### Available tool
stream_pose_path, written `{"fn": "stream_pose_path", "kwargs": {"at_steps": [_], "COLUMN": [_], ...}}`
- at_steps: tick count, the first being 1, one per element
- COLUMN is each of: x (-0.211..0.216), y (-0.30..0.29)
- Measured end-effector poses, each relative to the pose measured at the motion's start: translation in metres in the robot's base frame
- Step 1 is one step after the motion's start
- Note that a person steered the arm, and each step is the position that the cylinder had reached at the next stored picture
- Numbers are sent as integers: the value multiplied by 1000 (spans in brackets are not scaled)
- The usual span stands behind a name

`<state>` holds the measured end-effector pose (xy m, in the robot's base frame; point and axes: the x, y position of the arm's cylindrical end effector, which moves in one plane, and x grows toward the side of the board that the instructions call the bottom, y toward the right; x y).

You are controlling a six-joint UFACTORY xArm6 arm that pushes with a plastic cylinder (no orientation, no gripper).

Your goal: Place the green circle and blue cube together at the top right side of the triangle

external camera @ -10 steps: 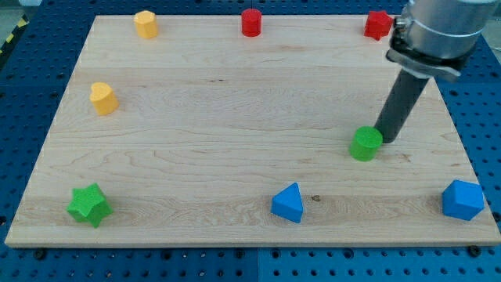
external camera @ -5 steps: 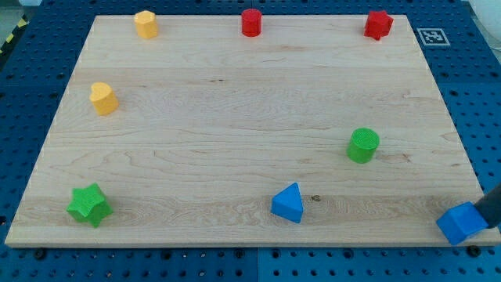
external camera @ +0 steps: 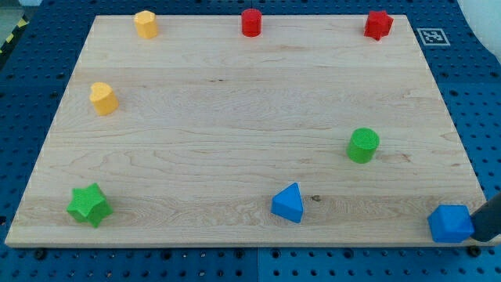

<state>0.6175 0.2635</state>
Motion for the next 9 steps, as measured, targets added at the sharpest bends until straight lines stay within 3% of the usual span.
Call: {"fn": "stream_pose_path", "kwargs": {"at_steps": [9], "x": [1], "y": [-153]}}
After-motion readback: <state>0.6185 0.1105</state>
